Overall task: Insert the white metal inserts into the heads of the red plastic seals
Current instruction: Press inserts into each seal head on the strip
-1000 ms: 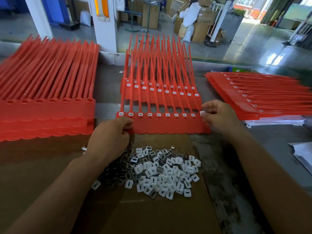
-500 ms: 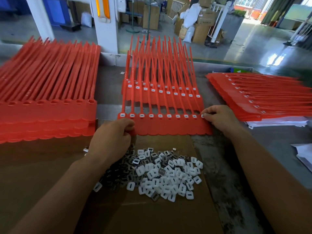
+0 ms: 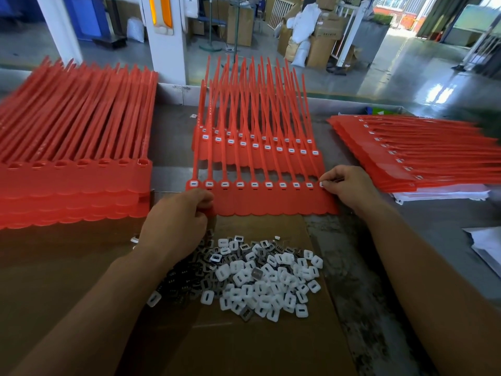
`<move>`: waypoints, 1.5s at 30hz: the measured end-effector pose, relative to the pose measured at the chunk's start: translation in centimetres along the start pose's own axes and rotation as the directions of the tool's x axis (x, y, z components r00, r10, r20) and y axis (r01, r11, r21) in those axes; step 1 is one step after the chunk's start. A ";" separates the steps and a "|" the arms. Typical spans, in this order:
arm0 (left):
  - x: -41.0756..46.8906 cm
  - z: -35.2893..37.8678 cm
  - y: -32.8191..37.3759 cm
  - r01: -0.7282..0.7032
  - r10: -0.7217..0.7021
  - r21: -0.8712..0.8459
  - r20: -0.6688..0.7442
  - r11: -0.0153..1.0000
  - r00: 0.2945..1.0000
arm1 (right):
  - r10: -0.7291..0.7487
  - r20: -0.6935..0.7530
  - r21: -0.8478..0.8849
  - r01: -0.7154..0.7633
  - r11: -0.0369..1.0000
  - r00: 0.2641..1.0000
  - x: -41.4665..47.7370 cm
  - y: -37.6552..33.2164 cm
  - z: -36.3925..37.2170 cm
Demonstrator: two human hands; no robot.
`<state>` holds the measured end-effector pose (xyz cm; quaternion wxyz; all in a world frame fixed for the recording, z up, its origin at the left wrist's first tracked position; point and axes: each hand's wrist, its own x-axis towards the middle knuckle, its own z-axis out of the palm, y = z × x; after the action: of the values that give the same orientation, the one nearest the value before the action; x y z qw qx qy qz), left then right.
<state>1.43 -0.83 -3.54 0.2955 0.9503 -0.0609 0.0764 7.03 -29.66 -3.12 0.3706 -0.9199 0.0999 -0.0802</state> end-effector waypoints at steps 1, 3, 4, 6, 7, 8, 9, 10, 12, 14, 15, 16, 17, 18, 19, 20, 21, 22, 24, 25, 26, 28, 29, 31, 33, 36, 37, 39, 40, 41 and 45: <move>0.0 0.0 0.0 -0.001 0.001 0.002 0.003 1.000 1.000 | 0.007 0.004 0.005 -0.007 1.000 1.000 0.0 0.0 0.0; 0.0 0.0 -0.1 -0.005 0.005 0.004 0.007 1.000 1.000 | 0.025 0.007 0.022 -0.025 0.999 1.000 0.2 -0.2 0.0; 0.0 0.0 0.0 -0.006 0.006 0.003 0.007 1.000 1.000 | 0.039 0.008 0.034 -0.039 0.999 0.999 0.2 -0.2 -0.1; 0.0 -0.1 0.0 -0.006 0.006 0.005 0.010 1.000 1.000 | 0.059 0.017 0.059 -0.060 0.996 0.998 0.3 -0.3 -0.2; 0.0 0.0 0.0 -0.007 0.007 0.006 0.013 1.000 1.000 | 0.068 0.024 0.068 -0.069 0.995 0.997 0.4 -0.4 -0.2; 0.0 0.0 0.0 -0.007 0.007 0.007 0.014 1.000 1.000 | 0.076 0.030 0.079 -0.078 0.994 0.997 0.5 -0.4 -0.2; 0.0 0.0 0.0 -0.005 0.005 0.008 0.015 1.000 1.000 | 0.085 0.030 0.091 -0.087 0.992 0.996 0.5 -0.4 -0.2; 0.0 0.0 0.0 -0.003 0.003 0.007 0.014 1.000 1.000 | 0.093 0.026 0.103 -0.095 0.990 0.995 0.6 -0.4 -0.2; 0.0 -0.1 0.0 0.000 0.000 0.002 0.015 1.000 1.000 | 0.108 0.020 0.113 -0.110 0.987 0.994 0.8 -0.4 -0.2; 0.1 -0.1 0.1 -0.004 0.004 0.000 0.017 1.000 1.000 | 0.128 0.035 0.106 -0.131 0.986 0.991 0.9 -0.6 -0.3; 0.1 -0.1 0.1 -0.005 0.005 0.000 0.016 1.000 1.000 | 0.140 0.046 0.103 -0.145 0.984 0.989 1.0 -0.7 -0.4; 0.1 -0.1 0.1 -0.004 0.004 0.000 0.016 1.000 1.000 | 0.155 0.055 0.100 -0.160 0.982 0.986 1.1 -0.8 -0.4; 0.1 -0.1 0.1 -0.002 0.002 -0.001 0.016 1.000 1.000 | 0.171 0.061 0.097 -0.176 0.979 0.983 1.2 -0.9 -0.5; 0.1 -0.1 0.1 0.000 0.000 -0.001 0.017 1.000 1.000 | 0.189 0.065 0.093 -0.194 0.976 0.980 1.4 -1.0 -0.5; 0.0 -0.1 0.1 0.000 0.000 -0.001 0.017 1.000 1.000 | 0.207 0.071 0.087 -0.212 0.973 0.976 1.5 -1.1 -0.5; 0.0 -0.2 0.1 -0.002 0.002 0.000 0.017 1.000 1.000 | 0.221 0.078 0.081 -0.227 0.970 0.972 1.6 -1.2 -0.6; 0.0 -0.2 0.1 -0.003 0.003 0.000 0.016 1.000 1.000 | 0.231 0.086 0.076 -0.238 0.968 0.969 1.7 -1.3 -0.6; 0.0 -0.2 0.2 -0.004 0.004 -0.001 0.016 1.000 1.000 | 0.240 0.094 0.072 -0.247 0.966 0.966 1.8 -1.3 -0.6; -0.1 -0.2 0.2 -0.002 0.002 -0.004 0.015 1.000 1.000 | 0.257 0.100 0.069 -0.264 0.962 0.961 1.9 -1.4 -0.7; -0.1 -0.2 0.3 0.000 0.000 -0.003 0.016 1.000 1.000 | 0.263 0.097 0.069 -0.270 0.960 0.960 2.0 -1.4 -0.6; -0.1 -0.2 0.3 0.002 -0.002 0.000 0.016 1.000 1.000 | 0.266 0.091 0.070 -0.273 0.959 0.960 2.0 -1.3 -0.6; -0.1 -0.2 0.2 0.001 -0.001 0.004 0.015 1.000 1.000 | 0.264 0.072 0.081 -0.269 0.960 0.962 1.9 -1.1 -0.4; -0.1 -0.2 0.2 -0.003 0.003 0.006 0.015 1.000 1.000 | 0.255 0.055 0.085 -0.259 0.962 0.965 1.8 -0.9 -0.3; -0.1 -0.2 0.2 -0.009 0.009 0.009 0.016 1.000 1.000 | 0.215 0.003 0.078 -0.214 0.974 0.977 1.4 -0.5 -0.2; -0.1 -0.2 0.2 -0.007 0.006 0.010 0.018 1.000 1.000 | 0.171 -0.027 0.057 -0.169 0.984 0.985 0.9 -0.3 -0.2; -0.1 -0.2 0.2 -0.004 0.004 0.006 0.026 1.000 1.000 | 0.133 0.014 0.046 -0.133 0.990 0.991 0.3 -0.5 -0.6; -0.1 -0.2 0.3 -0.006 0.006 0.005 0.027 1.000 1.000 | 0.129 0.044 0.038 -0.130 0.991 0.991 0.1 -0.6 -0.8; -0.1 -0.2 0.2 -0.008 0.008 0.006 0.022 1.000 1.000 | 0.143 0.106 0.011 -0.145 0.989 0.984 -0.2 -0.8 -1.2; -0.1 -0.2 0.2 -0.006 0.006 0.006 0.018 1.000 1.000 | 0.159 0.136 -0.006 -0.160 0.987 0.978 -0.2 -0.9 -1.5; -0.1 -0.3 0.2 -0.005 0.005 0.006 0.016 1.000 1.000 | 0.178 0.166 -0.019 -0.177 0.984 0.970 -0.3 -1.0 -1.6; -0.1 -0.2 0.3 -0.005 0.005 0.007 0.020 1.000 1.000 | 0.220 0.265 0.044 -0.240 0.970 0.939 -0.4 -0.9 -2.0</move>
<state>1.31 -0.89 -3.21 0.2912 0.9520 -0.0659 0.0679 6.33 -30.25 -1.05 0.4217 -0.8898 0.1547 0.0804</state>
